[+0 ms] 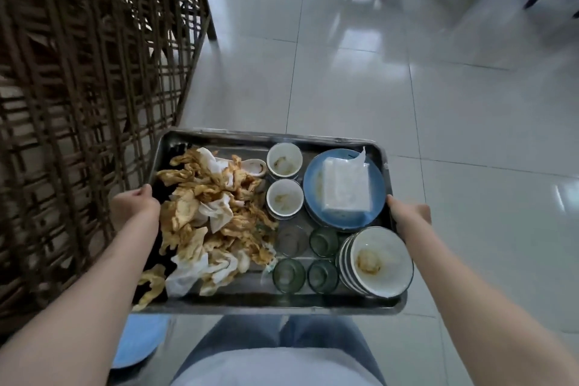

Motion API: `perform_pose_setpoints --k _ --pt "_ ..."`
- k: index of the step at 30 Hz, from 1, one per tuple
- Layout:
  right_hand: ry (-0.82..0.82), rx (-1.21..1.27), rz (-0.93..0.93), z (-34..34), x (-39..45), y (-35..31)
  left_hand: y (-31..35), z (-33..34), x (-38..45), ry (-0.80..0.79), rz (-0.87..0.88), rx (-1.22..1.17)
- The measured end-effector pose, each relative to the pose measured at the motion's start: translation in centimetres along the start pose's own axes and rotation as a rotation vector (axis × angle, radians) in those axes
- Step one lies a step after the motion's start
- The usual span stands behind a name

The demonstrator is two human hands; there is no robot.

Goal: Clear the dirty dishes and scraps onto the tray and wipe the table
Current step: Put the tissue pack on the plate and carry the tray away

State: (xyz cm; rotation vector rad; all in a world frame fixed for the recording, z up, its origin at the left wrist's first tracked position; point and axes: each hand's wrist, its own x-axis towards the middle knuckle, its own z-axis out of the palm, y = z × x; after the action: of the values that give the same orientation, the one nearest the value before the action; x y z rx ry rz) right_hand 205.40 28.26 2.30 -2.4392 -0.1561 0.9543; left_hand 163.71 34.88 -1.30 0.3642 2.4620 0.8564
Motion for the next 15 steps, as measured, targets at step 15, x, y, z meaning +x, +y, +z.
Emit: perform_pose_setpoints --k 15 --pt "-0.022 0.025 -0.056 8.8 18.8 -33.8 30.4 23.0 4.8 0.008 -0.015 -0.037"
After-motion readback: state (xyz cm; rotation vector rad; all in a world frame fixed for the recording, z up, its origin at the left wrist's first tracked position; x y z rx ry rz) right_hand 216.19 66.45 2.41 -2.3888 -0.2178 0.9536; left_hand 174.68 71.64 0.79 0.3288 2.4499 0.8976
